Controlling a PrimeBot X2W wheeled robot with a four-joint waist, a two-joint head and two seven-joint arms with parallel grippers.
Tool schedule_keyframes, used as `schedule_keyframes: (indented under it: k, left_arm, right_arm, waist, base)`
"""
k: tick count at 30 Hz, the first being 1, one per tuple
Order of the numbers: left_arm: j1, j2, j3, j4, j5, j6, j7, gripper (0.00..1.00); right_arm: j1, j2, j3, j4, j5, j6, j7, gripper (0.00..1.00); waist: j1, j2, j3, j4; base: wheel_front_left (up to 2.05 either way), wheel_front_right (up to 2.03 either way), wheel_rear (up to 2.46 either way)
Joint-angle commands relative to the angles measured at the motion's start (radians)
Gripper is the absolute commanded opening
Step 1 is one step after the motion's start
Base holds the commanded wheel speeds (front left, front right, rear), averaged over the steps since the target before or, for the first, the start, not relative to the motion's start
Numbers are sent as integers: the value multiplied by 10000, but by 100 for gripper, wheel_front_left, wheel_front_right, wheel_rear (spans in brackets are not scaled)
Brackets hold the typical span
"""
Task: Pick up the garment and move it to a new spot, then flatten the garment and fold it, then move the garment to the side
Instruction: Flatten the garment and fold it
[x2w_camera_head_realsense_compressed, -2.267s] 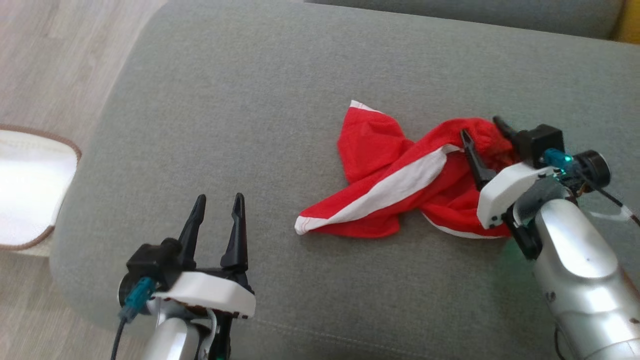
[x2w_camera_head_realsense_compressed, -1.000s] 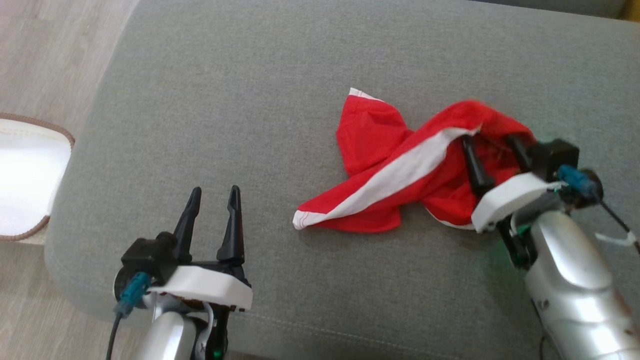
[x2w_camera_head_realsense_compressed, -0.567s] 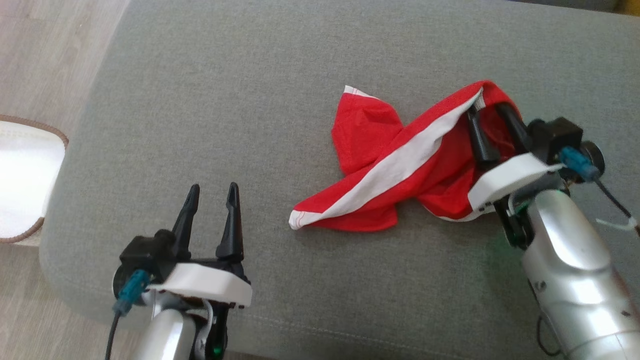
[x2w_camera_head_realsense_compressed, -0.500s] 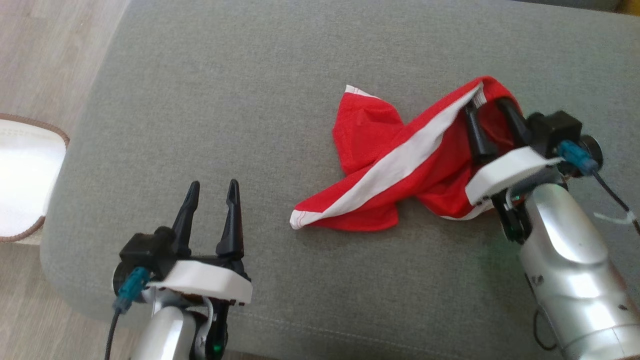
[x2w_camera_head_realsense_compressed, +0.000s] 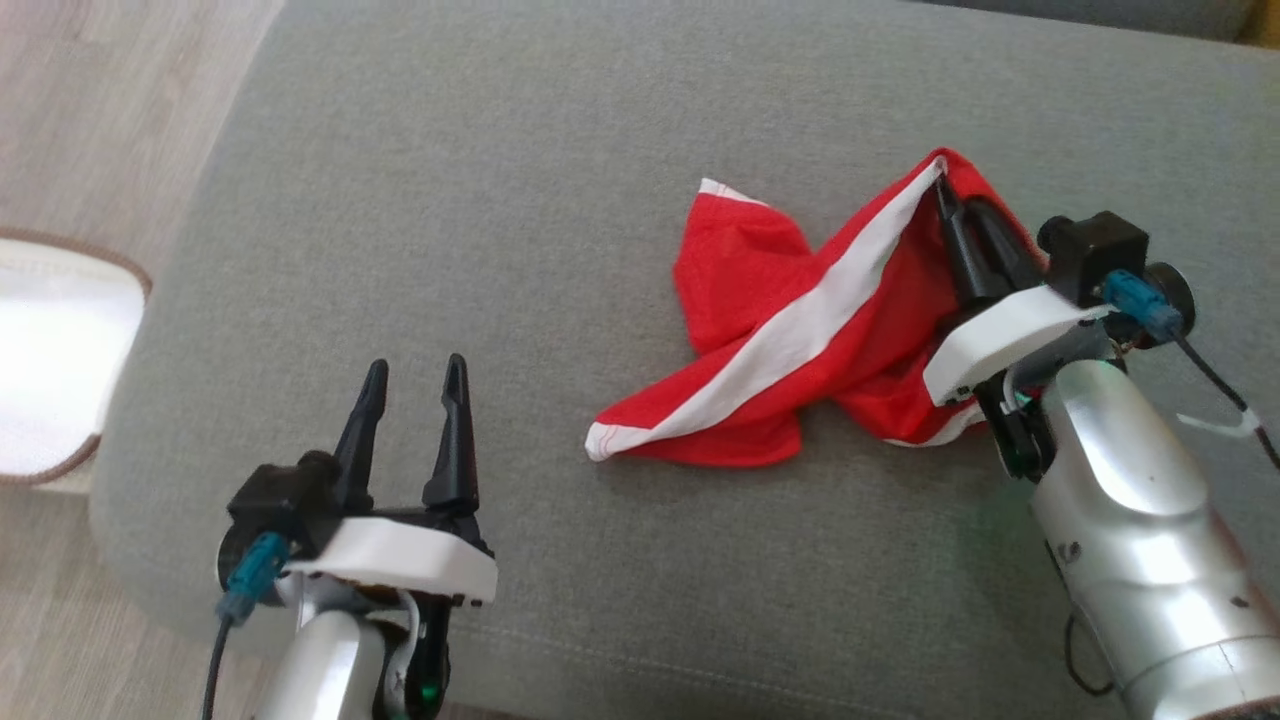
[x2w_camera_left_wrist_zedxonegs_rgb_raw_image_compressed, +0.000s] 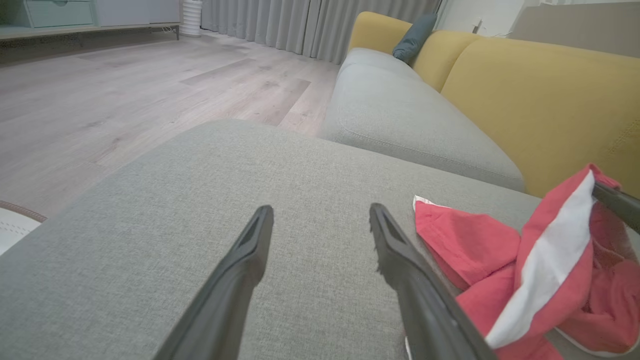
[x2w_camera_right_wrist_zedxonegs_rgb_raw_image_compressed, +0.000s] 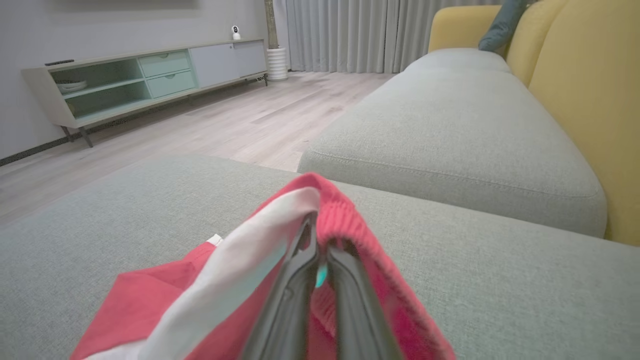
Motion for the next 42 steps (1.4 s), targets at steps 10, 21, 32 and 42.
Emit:
schedule_keyframes:
  k: [10, 21, 32, 42]
  left_arm:
    - [110, 6, 560, -398, 46, 29, -122, 100]
    - [33, 6, 443, -403, 22, -13, -122, 100]
    - [-38, 6, 436, -247, 54, -92, -122, 100]
    - [160, 6, 584, -235, 104, -62, -122, 100]
  right_arm:
    - [1849, -1797, 1241, -3359, 2287, 65, 2543, 0]
    - [3683, -3966, 1135, -6914, 4714, 65, 6560, 0]
    - [3775, -3733, 856, -5538, 4292, 65, 7207, 0]
    - [4241, -3524, 231, -5282, 4236, 65, 6240, 100]
  waist:
    - [0, 0, -524, -1306]
    - [0, 0, -444, -1987]
    - [0, 0, -359, -1678]
    - [0, 0, -818, -1955]
  base:
    - [0, 0, 0]
    - [0, 0, 0]
    - [0, 0, 0]
    - [0, 0, 0]
